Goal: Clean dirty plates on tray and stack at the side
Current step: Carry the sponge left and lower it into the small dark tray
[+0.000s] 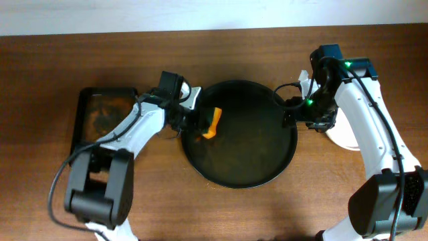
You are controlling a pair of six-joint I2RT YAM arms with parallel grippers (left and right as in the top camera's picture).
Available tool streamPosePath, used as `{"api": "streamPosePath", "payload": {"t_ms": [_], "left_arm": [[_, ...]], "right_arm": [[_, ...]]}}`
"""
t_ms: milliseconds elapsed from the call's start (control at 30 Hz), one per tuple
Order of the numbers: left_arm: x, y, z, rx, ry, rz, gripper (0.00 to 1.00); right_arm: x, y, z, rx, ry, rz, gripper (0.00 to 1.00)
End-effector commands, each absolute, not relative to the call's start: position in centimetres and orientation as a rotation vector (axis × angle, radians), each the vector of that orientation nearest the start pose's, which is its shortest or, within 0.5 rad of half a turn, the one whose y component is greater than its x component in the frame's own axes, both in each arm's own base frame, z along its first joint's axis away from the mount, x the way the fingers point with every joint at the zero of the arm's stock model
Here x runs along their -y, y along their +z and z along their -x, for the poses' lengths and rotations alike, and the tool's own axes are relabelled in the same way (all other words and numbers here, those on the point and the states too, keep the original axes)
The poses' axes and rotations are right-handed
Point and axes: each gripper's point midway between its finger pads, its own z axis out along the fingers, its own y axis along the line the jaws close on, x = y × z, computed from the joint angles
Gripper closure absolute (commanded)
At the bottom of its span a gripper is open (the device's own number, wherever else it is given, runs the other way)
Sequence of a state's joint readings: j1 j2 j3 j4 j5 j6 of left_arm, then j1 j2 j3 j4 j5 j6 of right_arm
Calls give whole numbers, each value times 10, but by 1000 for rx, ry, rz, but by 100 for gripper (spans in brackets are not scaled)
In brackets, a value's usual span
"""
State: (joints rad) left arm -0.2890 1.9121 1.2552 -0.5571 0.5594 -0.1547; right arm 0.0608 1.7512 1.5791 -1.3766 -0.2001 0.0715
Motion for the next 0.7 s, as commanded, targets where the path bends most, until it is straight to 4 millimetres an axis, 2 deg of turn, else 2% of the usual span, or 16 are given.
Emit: {"api": "streamPosePath", "payload": {"t_ms": [0,233,333,433,667], "left_arm": [[198,99,-387,-2665,-746,-342,99],[176,112,-384,-2675,-580,-301,100],[158,113,-382,-2694,-439,-266,99],[146,124,-386,-2663,-353,-240,100],[71,169,-400,-2528,-5,-40,100]], "right_arm": [[-53,158,-322,-3085,294,6,26],[-53,158,-322,-3086,294,6,26],[-53,158,-321,-3088,294,6,26],[-53,158,-321,-3088,294,6,26],[-53,158,-321,-3088,293,6,25]]}}
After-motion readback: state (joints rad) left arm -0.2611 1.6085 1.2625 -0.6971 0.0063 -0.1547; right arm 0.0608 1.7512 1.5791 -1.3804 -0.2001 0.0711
